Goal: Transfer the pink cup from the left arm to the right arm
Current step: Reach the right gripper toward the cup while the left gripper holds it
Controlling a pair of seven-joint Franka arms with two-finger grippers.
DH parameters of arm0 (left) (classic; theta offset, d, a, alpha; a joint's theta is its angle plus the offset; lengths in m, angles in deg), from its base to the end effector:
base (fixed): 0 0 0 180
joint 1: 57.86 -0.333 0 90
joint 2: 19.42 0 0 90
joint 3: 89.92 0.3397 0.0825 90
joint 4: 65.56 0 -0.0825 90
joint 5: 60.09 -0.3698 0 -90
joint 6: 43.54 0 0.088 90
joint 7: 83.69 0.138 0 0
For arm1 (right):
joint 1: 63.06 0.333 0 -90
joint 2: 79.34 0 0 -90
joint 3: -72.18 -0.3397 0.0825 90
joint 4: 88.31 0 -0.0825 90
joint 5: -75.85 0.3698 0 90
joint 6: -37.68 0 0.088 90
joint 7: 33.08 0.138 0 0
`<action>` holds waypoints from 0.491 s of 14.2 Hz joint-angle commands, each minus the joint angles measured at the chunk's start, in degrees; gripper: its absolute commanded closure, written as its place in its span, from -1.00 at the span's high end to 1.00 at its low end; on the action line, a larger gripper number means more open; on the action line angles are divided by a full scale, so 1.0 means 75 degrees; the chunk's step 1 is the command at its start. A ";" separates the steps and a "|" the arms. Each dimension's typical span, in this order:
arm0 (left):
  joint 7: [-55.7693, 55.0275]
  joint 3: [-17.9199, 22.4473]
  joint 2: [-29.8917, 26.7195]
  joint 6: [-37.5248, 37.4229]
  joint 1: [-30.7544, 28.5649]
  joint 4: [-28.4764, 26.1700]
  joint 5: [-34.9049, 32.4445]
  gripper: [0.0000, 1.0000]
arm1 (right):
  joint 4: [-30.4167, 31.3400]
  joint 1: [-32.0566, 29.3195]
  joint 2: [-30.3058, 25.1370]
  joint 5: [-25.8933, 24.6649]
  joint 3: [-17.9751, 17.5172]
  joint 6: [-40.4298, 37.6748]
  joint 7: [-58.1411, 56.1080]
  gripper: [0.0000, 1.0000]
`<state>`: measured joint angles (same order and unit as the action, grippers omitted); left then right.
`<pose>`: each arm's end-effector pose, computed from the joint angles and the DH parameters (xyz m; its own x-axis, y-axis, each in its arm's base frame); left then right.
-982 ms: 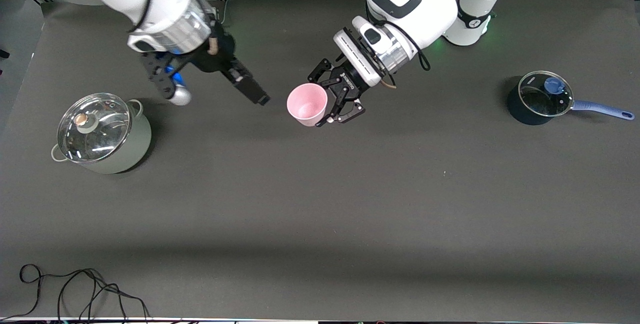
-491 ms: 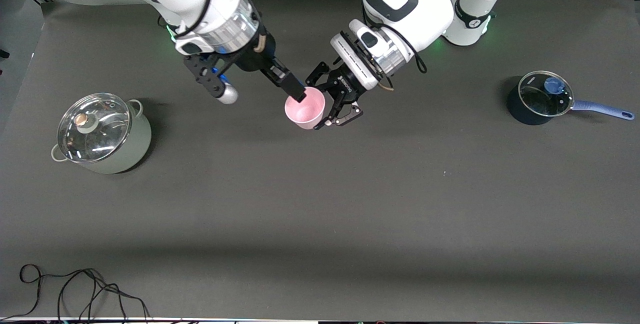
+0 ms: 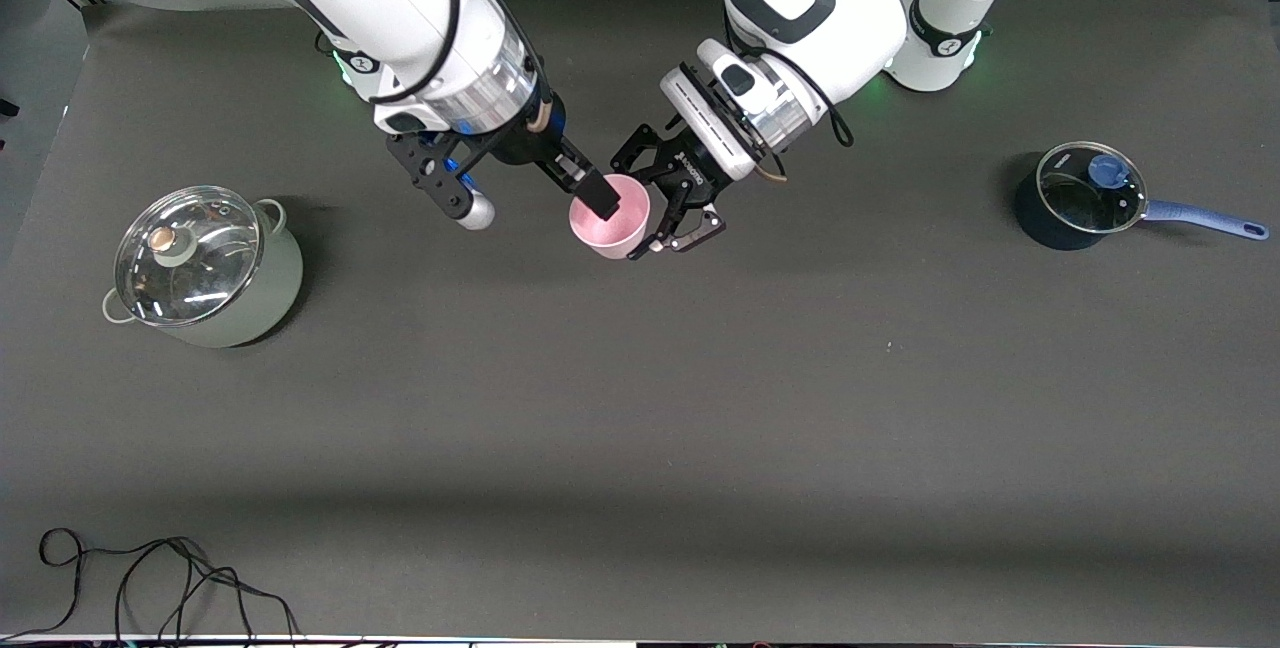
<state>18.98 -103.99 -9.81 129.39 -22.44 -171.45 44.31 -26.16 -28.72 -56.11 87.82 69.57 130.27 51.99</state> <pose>0.4689 -0.4308 0.4902 0.3139 -0.2593 0.9134 -0.8123 -0.5713 0.1170 0.5280 0.4228 0.6024 0.6630 -0.7178 -0.2127 -0.7478 -0.6482 -0.1435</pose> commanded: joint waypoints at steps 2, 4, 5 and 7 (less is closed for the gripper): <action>-0.0025 0.0013 0.0078 0.0204 0.0116 0.0186 0.0142 -0.42 | -0.0483 0.0085 0.0232 -0.0341 0.0043 -0.0860 0.0166 0.82; -0.0025 0.0013 0.0078 0.0204 0.0105 0.0186 0.0142 -0.41 | -0.0495 0.0085 0.0220 -0.0341 0.0043 -0.0991 0.0166 0.83; -0.0025 0.0013 0.0078 0.0204 0.0105 0.0186 0.0142 -0.38 | -0.0518 0.0085 0.0220 -0.0341 0.0043 -0.0979 0.0166 0.83; -0.0025 0.0013 0.0078 0.0204 0.0105 0.0186 0.0142 -0.37 | -0.0658 0.0085 0.0232 -0.0341 0.0043 -0.0967 0.0166 0.82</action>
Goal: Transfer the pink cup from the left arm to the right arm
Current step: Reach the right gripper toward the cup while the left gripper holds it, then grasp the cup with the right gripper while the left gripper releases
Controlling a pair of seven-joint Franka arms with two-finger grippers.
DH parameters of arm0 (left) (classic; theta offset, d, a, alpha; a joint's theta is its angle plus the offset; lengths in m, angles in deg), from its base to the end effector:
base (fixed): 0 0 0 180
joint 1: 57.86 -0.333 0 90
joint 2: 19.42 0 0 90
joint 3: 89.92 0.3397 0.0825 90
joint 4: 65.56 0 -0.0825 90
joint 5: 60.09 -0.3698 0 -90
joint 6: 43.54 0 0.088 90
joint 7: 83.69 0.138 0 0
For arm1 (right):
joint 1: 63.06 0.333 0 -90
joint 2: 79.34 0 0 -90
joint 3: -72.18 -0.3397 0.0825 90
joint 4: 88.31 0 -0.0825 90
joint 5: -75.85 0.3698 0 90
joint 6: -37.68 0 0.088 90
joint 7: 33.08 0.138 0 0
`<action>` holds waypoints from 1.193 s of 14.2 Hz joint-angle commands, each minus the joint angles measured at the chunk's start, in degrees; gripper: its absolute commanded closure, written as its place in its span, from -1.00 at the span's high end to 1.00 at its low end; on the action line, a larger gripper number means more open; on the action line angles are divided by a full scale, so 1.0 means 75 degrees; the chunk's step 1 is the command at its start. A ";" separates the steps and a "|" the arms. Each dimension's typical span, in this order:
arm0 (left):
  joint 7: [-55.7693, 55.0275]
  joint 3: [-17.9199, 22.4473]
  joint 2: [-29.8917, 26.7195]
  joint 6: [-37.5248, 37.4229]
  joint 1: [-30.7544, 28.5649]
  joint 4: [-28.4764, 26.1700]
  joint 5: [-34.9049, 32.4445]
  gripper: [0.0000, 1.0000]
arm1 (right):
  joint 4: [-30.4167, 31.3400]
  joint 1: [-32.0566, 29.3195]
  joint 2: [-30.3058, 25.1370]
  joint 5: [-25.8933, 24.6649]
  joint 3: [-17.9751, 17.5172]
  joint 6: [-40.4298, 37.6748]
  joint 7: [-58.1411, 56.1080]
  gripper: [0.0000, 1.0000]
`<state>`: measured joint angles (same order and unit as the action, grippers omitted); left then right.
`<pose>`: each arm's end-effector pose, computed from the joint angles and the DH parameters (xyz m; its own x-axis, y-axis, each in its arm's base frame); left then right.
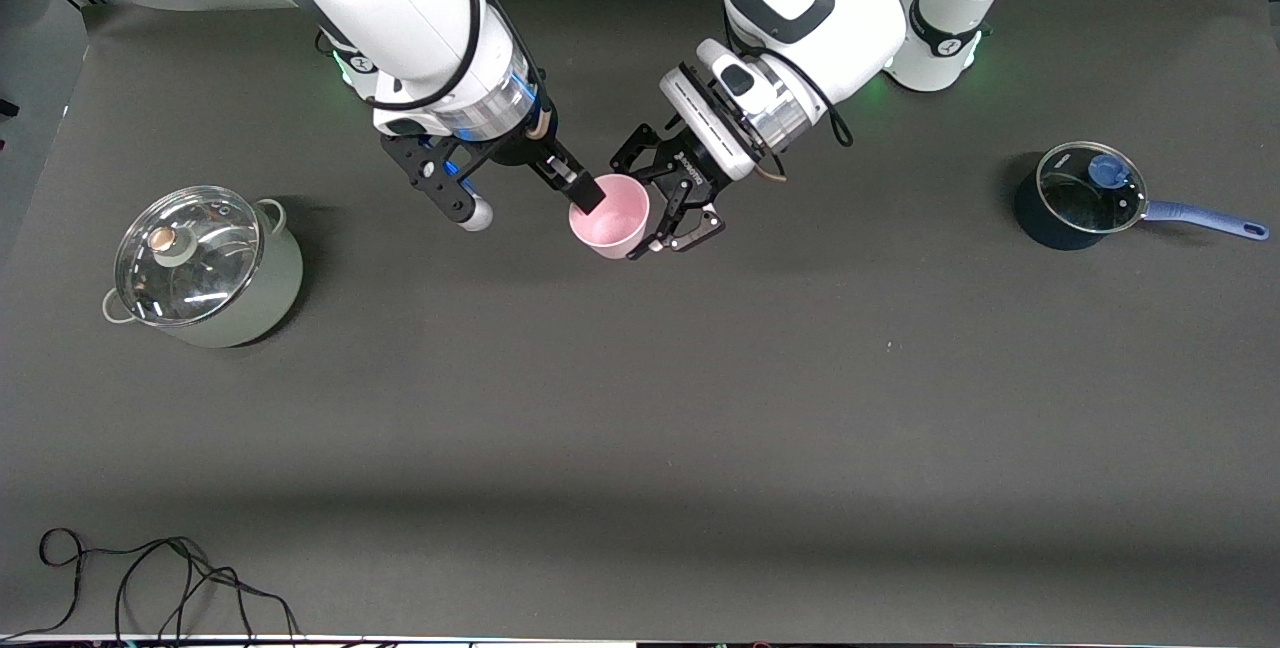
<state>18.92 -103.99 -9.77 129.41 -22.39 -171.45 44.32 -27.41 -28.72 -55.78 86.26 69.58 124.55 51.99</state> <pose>0.4687 -0.4312 0.4898 0.3152 -0.2592 0.9129 -0.8122 -0.5713 0.1182 0.5204 0.4144 0.5981 0.6662 -0.7203 -0.1932 -0.7408 -0.6690 -0.0603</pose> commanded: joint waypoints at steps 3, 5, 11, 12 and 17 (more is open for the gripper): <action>-0.0029 0.0013 0.0085 0.0201 0.0110 0.0186 0.0142 -0.37 | -0.0551 0.0085 0.0187 -0.0122 0.0043 -0.0087 0.0166 0.81; -0.0028 0.0025 0.0085 0.0201 0.0098 0.0174 0.0142 -0.37 | -0.0539 0.0085 0.0233 -0.0111 0.0043 0.0065 0.0166 0.81; -0.0017 0.0013 0.0085 0.0201 0.0098 0.0186 0.0142 -0.37 | -0.0551 0.0226 0.0444 -0.0134 0.0043 0.0147 0.0166 0.62; -0.0017 0.0025 0.0085 0.0201 0.0098 0.0186 0.0142 -0.37 | -0.0562 0.0226 0.0444 -0.0134 0.0055 0.0194 0.0166 0.34; -0.0017 0.0025 0.0085 0.0201 0.0098 0.0186 0.0142 -0.37 | -0.0621 0.0214 0.0421 -0.0134 0.0078 0.0229 0.0166 -0.82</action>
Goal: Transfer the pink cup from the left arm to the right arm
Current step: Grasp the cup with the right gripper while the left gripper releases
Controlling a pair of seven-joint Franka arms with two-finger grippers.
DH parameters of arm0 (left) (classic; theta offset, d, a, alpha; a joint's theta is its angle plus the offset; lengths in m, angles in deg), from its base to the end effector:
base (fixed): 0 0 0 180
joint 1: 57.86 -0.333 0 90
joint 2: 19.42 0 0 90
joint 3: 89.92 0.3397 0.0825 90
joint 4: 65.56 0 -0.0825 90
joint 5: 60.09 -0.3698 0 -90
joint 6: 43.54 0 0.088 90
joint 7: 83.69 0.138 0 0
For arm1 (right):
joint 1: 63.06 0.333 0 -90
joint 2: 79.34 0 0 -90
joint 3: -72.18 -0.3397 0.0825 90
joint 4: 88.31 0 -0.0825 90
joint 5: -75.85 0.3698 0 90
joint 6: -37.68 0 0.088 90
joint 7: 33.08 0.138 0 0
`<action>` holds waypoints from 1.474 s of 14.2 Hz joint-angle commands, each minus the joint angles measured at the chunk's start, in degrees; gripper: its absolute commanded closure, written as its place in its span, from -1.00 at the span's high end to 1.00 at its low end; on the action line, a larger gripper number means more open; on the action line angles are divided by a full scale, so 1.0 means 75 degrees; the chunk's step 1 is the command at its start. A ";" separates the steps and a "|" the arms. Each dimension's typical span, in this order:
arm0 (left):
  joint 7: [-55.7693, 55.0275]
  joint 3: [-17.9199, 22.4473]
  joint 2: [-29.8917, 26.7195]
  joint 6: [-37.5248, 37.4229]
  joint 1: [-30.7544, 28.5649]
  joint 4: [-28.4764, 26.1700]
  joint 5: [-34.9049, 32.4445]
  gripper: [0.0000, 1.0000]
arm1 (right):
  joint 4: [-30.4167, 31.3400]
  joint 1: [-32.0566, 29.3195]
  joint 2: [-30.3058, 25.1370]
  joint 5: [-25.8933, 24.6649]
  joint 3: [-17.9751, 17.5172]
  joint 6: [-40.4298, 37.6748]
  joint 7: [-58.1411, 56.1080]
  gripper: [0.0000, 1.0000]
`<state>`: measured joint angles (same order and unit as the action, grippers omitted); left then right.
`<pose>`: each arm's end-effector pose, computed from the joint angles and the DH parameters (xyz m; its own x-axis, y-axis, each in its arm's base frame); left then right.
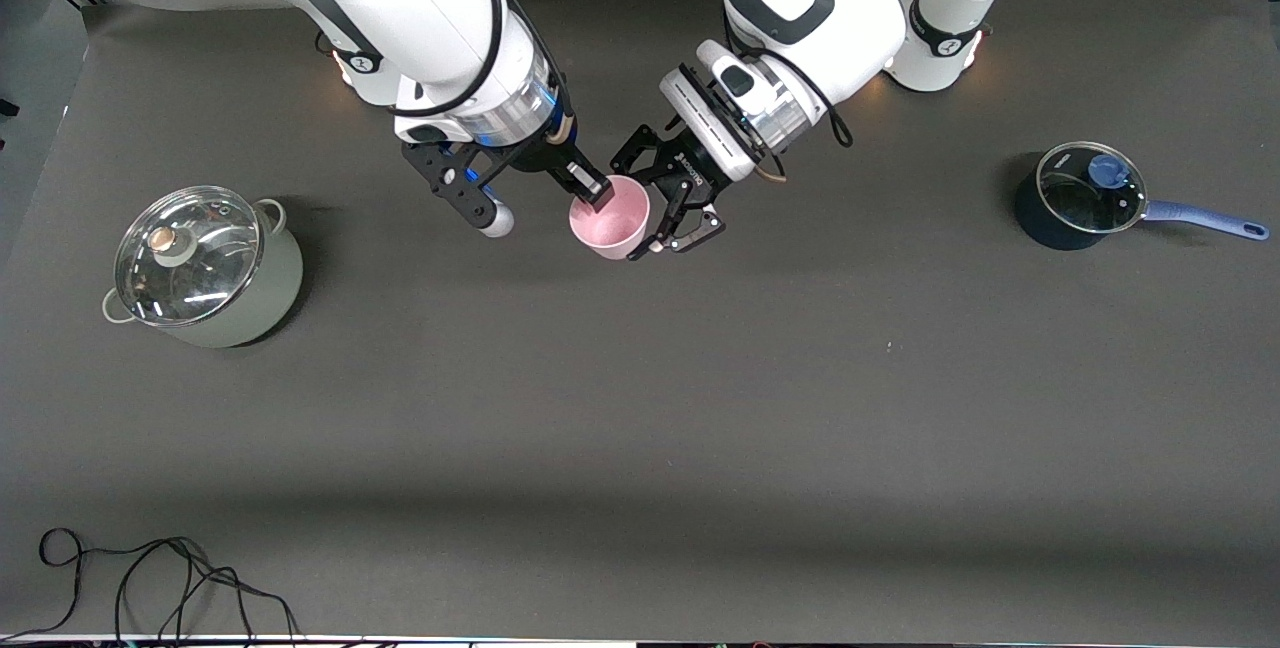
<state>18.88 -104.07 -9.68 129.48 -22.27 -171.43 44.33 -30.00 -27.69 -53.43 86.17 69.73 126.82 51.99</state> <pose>0.4675 -0.4328 0.4890 0.3162 -0.2604 0.9122 -0.8132 -0.5697 0.1193 0.5279 0.4314 0.5948 0.6777 -0.7108 -0.1884 -0.7334 -0.6719 -0.1030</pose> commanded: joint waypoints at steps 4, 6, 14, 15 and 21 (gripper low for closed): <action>-0.0012 0.0035 0.0085 0.0193 0.0082 0.0182 0.0141 -0.37 | -0.0287 0.0077 0.0108 -0.0121 0.0069 0.0044 0.0166 -1.00; -0.0012 0.0035 0.0097 0.0193 0.0082 0.0182 0.0141 -0.20 | -0.0275 0.0077 0.0108 -0.0121 0.0069 0.0149 0.0154 -1.00; -0.0023 0.0035 0.0097 0.0193 0.0071 0.0182 0.0141 0.85 | -0.0275 0.0077 0.0119 -0.0121 0.0081 0.0220 0.0166 -1.00; -0.0023 0.0024 0.0097 0.0193 0.0059 0.0182 0.0141 0.97 | -0.0275 0.0077 0.0108 -0.0121 0.0081 0.0220 0.0166 -1.00; -0.0610 0.0082 0.0097 -0.0378 -0.0759 -0.0074 0.0001 0.98 | -0.0158 -0.0005 0.0108 -0.0145 0.0104 0.0220 -0.0404 -1.00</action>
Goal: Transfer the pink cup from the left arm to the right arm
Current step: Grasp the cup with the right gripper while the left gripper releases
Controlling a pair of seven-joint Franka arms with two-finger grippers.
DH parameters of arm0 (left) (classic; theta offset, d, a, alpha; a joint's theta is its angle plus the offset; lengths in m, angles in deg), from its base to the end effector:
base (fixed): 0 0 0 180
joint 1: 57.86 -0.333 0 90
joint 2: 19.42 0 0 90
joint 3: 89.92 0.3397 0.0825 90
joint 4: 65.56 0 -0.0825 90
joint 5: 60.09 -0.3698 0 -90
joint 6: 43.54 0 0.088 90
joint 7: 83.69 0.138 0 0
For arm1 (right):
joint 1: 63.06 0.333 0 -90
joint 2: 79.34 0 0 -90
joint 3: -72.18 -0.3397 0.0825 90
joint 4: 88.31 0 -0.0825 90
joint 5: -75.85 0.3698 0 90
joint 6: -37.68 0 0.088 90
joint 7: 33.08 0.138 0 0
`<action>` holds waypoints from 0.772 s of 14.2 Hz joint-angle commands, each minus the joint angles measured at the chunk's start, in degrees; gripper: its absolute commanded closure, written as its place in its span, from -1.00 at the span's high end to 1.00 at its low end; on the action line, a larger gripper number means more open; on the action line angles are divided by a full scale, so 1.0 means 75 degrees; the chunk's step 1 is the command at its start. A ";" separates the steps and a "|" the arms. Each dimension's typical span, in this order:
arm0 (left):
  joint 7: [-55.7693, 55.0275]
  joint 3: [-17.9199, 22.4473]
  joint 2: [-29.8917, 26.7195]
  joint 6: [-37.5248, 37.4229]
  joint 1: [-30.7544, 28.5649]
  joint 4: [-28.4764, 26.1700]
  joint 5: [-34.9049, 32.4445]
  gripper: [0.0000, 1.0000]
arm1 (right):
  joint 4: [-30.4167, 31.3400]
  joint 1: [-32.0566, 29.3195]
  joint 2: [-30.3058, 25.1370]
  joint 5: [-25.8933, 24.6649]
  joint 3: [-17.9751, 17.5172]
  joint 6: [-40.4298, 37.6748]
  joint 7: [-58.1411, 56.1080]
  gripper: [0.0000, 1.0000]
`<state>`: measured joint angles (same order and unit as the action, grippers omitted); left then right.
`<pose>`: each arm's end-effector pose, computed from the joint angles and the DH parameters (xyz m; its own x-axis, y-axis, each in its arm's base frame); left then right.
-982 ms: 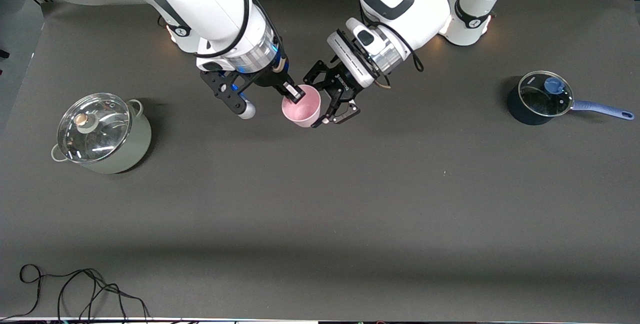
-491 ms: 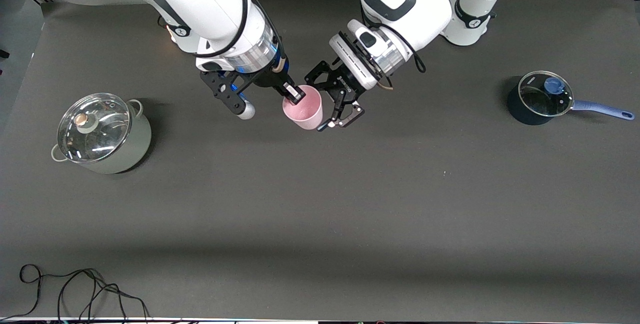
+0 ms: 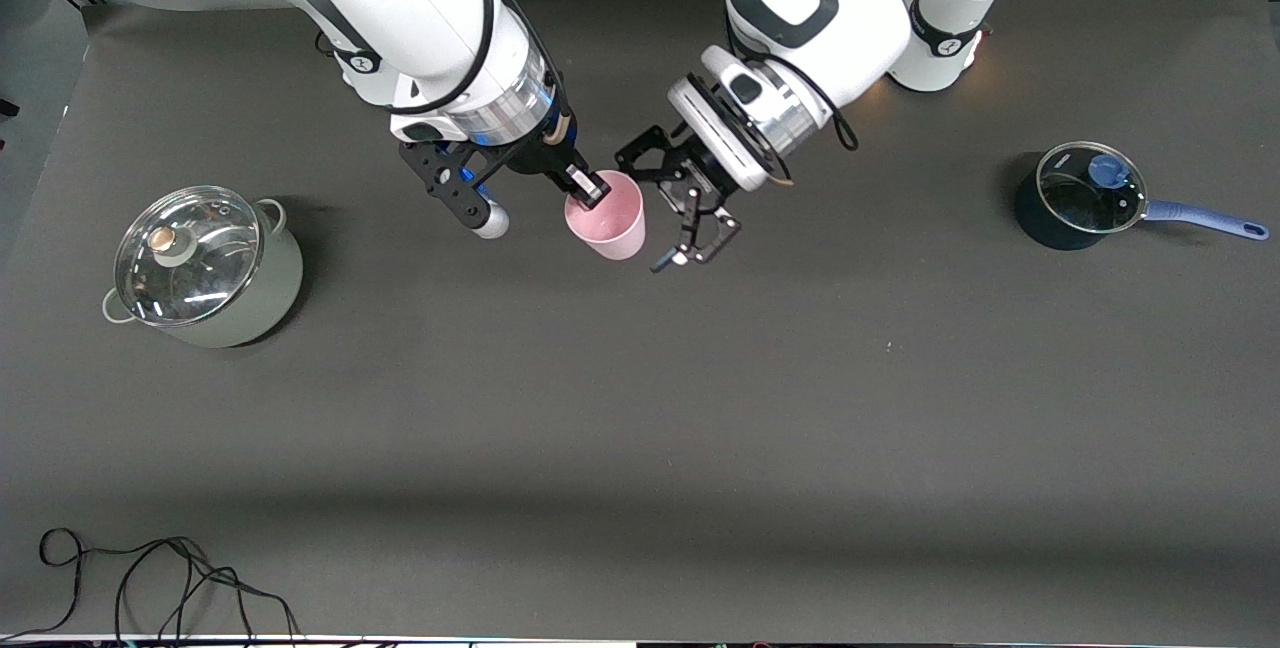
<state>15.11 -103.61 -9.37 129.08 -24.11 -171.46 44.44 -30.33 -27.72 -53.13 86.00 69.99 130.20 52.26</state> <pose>0.4845 -0.4154 0.4851 0.3821 -0.2094 0.9001 -0.7687 -0.6127 0.1838 0.5376 0.4336 0.5997 0.6714 -0.7191 -0.1795 -0.7411 -0.6522 -0.1594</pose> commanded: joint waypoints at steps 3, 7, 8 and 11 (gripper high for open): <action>-0.0036 0.0021 -0.0027 -0.1438 -0.1346 -0.0387 -0.0306 0.98 | -0.0067 -0.0363 0.0092 -0.0111 0.0163 -0.0231 -0.1438 -1.00; 0.0187 0.0021 -0.0086 -0.2680 -0.2329 -0.0750 -0.0611 0.98 | 0.0493 -0.0891 0.0068 -0.0135 0.0186 -0.0243 -0.3181 -1.00; 0.0175 0.0033 -0.0074 -0.3078 -0.2610 -0.0844 -0.0844 0.98 | 0.0693 -0.1008 0.0033 -0.0239 0.0187 -0.0254 -0.3813 -1.00; 0.0070 0.0033 -0.0027 -0.4425 -0.3548 -0.1090 -0.1442 0.98 | 0.1243 -0.1546 -0.0014 -0.0428 0.0198 -0.0278 -0.5244 -1.00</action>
<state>15.75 -102.76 -8.80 101.61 -46.44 -177.72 36.31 -24.21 -37.08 -52.12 83.71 71.61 128.39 19.66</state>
